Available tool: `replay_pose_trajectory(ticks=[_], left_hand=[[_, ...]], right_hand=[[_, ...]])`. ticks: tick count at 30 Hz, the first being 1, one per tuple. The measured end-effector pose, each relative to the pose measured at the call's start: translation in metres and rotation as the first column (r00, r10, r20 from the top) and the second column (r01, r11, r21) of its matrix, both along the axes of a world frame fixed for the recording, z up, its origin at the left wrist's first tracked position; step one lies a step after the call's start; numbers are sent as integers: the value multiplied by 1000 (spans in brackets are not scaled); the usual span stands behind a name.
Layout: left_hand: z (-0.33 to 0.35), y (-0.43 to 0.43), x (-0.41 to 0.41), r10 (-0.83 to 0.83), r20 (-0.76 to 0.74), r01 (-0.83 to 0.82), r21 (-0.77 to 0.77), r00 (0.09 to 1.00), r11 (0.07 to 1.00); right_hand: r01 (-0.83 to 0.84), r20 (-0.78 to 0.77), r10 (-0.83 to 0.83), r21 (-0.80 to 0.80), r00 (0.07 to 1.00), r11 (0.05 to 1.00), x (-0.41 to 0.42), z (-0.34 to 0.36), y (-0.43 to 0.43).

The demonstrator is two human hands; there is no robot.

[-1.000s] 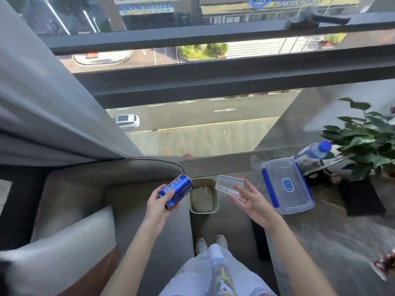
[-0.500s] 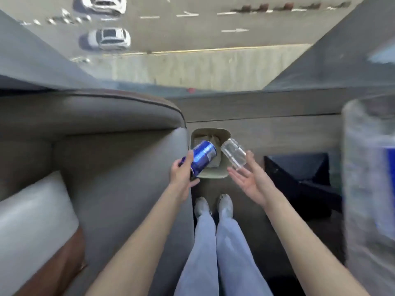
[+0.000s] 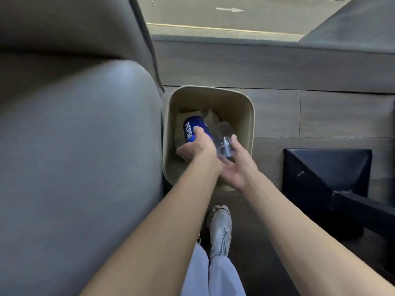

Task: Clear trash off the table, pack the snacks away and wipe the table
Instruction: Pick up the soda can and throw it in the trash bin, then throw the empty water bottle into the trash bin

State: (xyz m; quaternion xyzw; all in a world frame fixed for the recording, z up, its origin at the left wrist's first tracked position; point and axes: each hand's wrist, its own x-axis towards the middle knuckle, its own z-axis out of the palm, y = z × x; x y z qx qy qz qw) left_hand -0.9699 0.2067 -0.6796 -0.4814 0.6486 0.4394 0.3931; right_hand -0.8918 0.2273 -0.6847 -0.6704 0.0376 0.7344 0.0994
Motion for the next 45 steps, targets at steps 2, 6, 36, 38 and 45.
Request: replay_pose_trajectory(ticks=[2, 6, 36, 38, 45], left_hand=[[-17, -15, -6, -14, 19, 14, 36, 1000, 999], [-33, -43, -10, -209, -8, 210, 34, 978, 977], [548, -161, 16, -742, -145, 699, -489, -655, -521], [579, -159, 49, -670, -159, 636, -528, -725, -563], [651, -136, 245, -247, -224, 333, -600, -943, -727]], right_hand=[[1, 30, -1, -10, 1000, 1000, -5, -14, -5], [-58, 62, 58, 0, 996, 998, -9, -31, -13], [-923, 841, 530, 286, 113, -258, 118, 540, -120], [-916, 868, 463, 319, 181, -241, 156, 576, -130], [-942, 927, 177, 315, 332, 117, 383, 648, -183]])
